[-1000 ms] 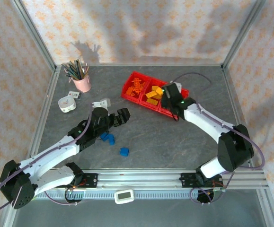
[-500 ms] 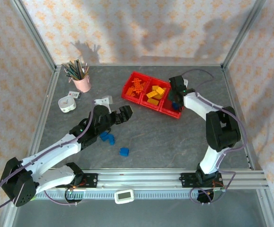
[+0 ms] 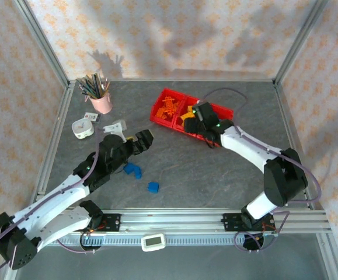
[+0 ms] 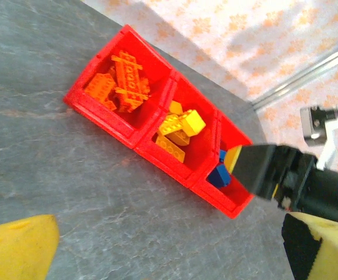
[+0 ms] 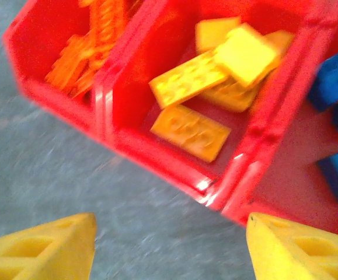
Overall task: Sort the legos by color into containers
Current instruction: Pick up the lego from the bottom-center of the table.
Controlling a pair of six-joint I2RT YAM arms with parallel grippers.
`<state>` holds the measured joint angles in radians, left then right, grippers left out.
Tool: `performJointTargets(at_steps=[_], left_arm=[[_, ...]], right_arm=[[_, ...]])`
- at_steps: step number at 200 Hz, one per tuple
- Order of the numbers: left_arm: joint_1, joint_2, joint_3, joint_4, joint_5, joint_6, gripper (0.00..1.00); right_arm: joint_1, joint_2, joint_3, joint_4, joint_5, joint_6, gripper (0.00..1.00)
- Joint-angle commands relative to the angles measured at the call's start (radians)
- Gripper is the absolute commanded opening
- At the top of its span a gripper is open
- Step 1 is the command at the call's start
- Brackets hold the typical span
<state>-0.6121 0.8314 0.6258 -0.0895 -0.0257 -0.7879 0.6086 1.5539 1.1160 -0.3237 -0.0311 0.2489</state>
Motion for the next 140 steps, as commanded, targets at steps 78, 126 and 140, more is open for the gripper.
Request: performJointTargets(at_steps=[78, 126, 140], left_arm=[[0.027, -0.297, -0.024, -0.386, -0.197, -0.12, 0.99], [0.028, -0.384, -0.013, -0.476, -0.254, -0.155, 0.99], [0.028, -0.399, -0.008, -0.496, -0.27, -0.161, 0.99]], right_arm=[[0.381, 0.118, 0.039, 0.066, -0.077, 0.113, 0.74], [0.511, 0.284, 0.143, 0.08, -0.072, 0.123, 0.75], [0.532, 0.329, 0.176, 0.08, -0.07, 0.123, 0.75]])
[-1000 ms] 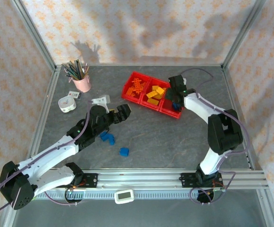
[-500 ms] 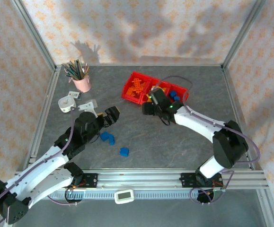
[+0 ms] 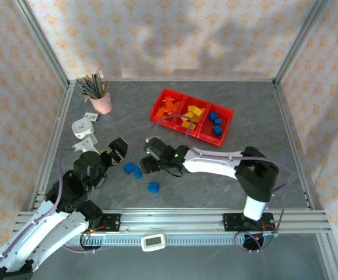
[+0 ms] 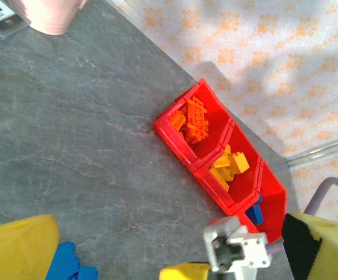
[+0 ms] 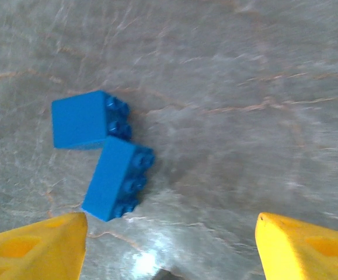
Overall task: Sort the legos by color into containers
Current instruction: Pick up the lego from the bottom-center of the table.
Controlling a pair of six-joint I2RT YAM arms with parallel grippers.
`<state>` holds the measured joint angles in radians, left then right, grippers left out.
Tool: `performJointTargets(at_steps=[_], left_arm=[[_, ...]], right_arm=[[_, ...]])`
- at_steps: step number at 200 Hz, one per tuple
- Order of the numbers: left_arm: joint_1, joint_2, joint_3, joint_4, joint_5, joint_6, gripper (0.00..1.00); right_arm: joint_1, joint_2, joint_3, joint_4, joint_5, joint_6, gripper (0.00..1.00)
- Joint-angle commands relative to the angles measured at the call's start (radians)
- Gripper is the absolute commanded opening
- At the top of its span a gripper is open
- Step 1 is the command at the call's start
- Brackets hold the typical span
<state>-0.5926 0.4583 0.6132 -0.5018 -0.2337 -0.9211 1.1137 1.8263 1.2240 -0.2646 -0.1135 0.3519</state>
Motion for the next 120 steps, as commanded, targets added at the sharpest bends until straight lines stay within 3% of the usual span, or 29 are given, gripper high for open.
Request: performJointTargets(at_steps=[1, 54, 120], left_arm=[[0.008, -0.027, 0.006, -0.084, -0.064, -0.028, 0.99], [0.01, -0.054, 0.013, -0.115, -0.081, -0.031, 0.99], [0.009, -0.06, 0.01, -0.111, -0.083, -0.03, 0.99]], right_arm=[[0.028, 0.059, 0.07, 0.021, 0.013, 0.02, 0.75], [0.043, 0.201, 0.179, -0.017, 0.024, 0.02, 0.66], [0.043, 0.256, 0.207, -0.038, 0.031, 0.021, 0.49]])
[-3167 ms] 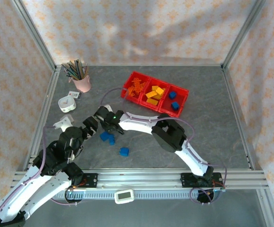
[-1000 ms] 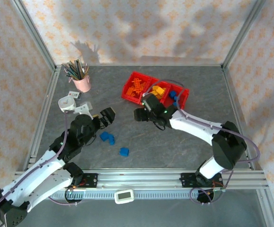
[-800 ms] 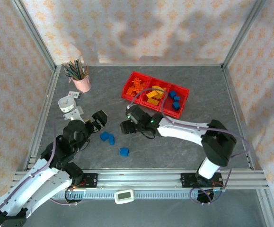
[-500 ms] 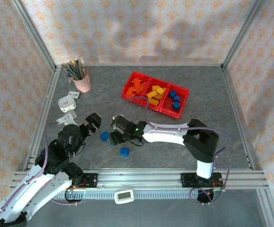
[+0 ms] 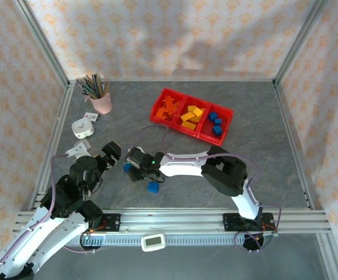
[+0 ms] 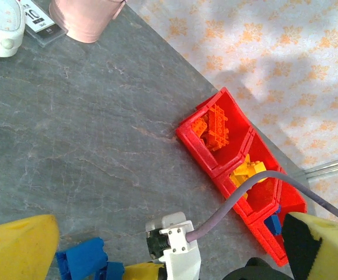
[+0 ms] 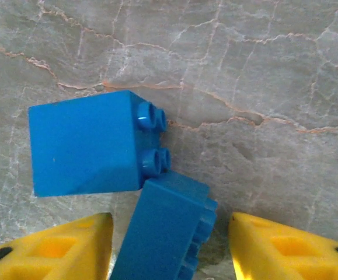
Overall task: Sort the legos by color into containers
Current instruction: Pick up the lego from the bottom-center of the table, then place the lego in the container.
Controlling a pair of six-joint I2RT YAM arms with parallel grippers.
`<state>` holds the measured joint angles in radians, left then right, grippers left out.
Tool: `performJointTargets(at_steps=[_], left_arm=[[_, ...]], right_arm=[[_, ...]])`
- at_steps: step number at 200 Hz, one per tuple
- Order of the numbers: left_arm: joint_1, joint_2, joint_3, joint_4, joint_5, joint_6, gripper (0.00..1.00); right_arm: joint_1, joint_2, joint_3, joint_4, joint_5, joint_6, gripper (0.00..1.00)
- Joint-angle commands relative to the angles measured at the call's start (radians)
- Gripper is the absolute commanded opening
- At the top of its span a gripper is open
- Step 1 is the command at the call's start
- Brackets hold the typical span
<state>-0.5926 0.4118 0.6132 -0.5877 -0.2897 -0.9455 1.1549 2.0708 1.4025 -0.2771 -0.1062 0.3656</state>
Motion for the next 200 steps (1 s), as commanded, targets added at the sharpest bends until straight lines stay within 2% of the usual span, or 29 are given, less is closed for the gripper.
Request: performJointTargets(at_steps=[1, 45, 77, 118, 167, 200], left_arm=[[0.01, -0.013, 0.01, -0.025, -0.027, -0.004, 0.99], [0.01, -0.001, 0.014, -0.008, -0.011, 0.002, 0.99], [0.01, 0.016, 0.022, 0.012, 0.01, 0.011, 0.99], [0.01, 0.073, 0.032, 0.085, 0.072, 0.047, 0.99], [0.008, 0.226, 0.07, 0.22, 0.183, 0.108, 0.99], [0.005, 0.372, 0.087, 0.368, 0.294, 0.14, 0.99]], right_arm=[[0.002, 0.011, 0.029, -0.027, 0.024, 0.007, 0.49], [0.003, -0.012, 0.019, -0.042, 0.052, 0.017, 0.31], [0.001, -0.07, -0.014, -0.038, 0.064, 0.024, 0.24], [-0.035, -0.207, -0.109, -0.037, 0.091, 0.045, 0.21], [-0.173, -0.453, -0.275, -0.033, 0.116, 0.059, 0.19], [-0.358, -0.562, -0.315, -0.089, 0.119, 0.031, 0.18]])
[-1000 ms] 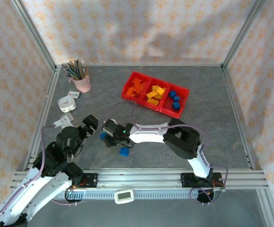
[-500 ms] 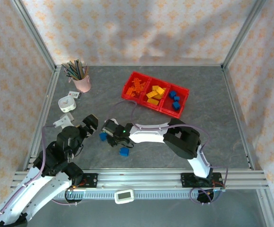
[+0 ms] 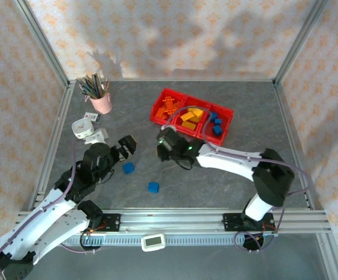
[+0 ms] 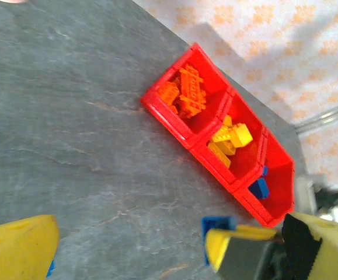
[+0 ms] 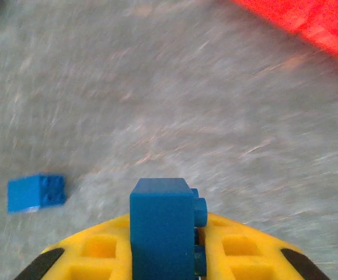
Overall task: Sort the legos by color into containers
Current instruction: Place the lego in the container, then pick up the lego from the bottom-left of the table.
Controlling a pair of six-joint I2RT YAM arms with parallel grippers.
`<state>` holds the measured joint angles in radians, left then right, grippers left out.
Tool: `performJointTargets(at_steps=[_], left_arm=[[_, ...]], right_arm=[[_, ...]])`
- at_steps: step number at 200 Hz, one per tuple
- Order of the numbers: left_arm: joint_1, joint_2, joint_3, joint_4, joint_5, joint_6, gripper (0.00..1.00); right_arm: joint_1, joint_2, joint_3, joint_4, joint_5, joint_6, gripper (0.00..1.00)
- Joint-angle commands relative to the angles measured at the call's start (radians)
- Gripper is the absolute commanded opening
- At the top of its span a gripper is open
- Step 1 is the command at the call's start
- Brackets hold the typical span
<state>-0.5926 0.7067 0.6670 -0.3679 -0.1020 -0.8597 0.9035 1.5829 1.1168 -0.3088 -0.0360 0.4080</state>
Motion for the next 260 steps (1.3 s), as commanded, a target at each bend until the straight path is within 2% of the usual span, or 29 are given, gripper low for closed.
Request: performJointTargets(at_steps=[1, 26, 66, 94, 121, 138, 169, 197, 260], left_arm=[[0.005, 0.082, 0.034, 0.153, 0.109, 0.055, 0.99], [-0.007, 0.19, 0.047, 0.254, 0.154, 0.072, 0.99], [-0.041, 0.344, 0.093, 0.362, 0.215, 0.11, 0.99], [-0.045, 0.416, 0.117, 0.388, 0.238, 0.126, 0.99], [-0.046, 0.441, 0.118, 0.419, 0.253, 0.126, 0.99], [-0.045, 0.441, 0.115, 0.426, 0.245, 0.125, 0.99], [-0.046, 0.429, 0.108, 0.427, 0.236, 0.129, 0.99], [-0.044, 0.41, 0.098, 0.415, 0.209, 0.133, 0.99], [-0.034, 0.259, 0.027, 0.311, 0.094, 0.108, 0.99]], right_arm=[[-0.113, -0.075, -0.031, -0.057, 0.05, -0.012, 0.18], [-0.259, -0.113, -0.041, -0.07, 0.085, -0.039, 0.19], [-0.476, -0.077, -0.02, -0.066, 0.101, -0.075, 0.19], [-0.544, -0.007, 0.023, -0.042, 0.143, -0.101, 0.19], [-0.6, 0.098, 0.086, -0.024, 0.127, -0.116, 0.22], [-0.609, 0.149, 0.128, -0.025, 0.126, -0.126, 0.33], [-0.608, 0.153, 0.158, -0.022, 0.11, -0.141, 0.46], [-0.589, 0.105, 0.128, -0.018, 0.064, -0.147, 0.52], [-0.359, -0.024, 0.025, -0.021, 0.037, -0.153, 0.64]])
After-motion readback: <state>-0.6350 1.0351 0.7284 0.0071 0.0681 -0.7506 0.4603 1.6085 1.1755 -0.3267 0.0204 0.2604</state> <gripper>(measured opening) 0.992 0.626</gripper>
